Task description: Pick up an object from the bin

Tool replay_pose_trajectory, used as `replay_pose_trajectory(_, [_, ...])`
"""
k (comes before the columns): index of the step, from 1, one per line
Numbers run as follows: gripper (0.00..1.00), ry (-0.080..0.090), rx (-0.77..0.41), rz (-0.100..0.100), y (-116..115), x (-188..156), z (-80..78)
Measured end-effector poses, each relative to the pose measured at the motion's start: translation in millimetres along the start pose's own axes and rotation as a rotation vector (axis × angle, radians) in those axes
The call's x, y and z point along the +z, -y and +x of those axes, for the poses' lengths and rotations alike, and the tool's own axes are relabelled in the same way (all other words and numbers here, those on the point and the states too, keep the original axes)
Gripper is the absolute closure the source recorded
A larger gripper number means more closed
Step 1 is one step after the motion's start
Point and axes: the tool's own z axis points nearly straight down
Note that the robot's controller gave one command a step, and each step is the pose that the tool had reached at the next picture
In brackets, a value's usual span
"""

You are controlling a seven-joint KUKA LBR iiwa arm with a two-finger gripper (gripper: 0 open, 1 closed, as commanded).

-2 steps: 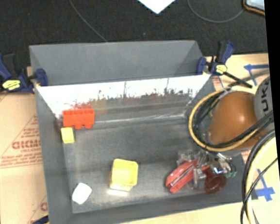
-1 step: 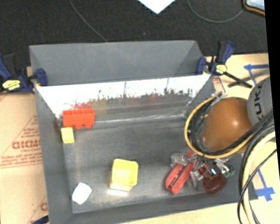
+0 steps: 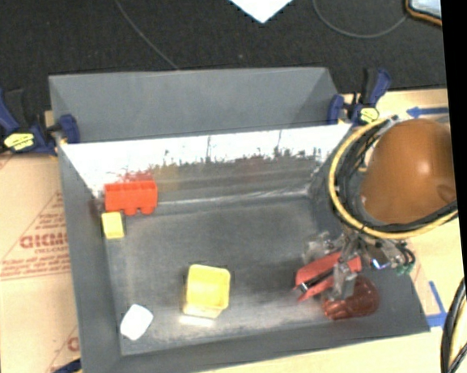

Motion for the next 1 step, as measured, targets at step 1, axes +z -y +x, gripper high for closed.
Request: replay_pose_trajectory(1, [1.0, 0.007, -0.03, 0.004, -0.2, -44.0, -2.9])
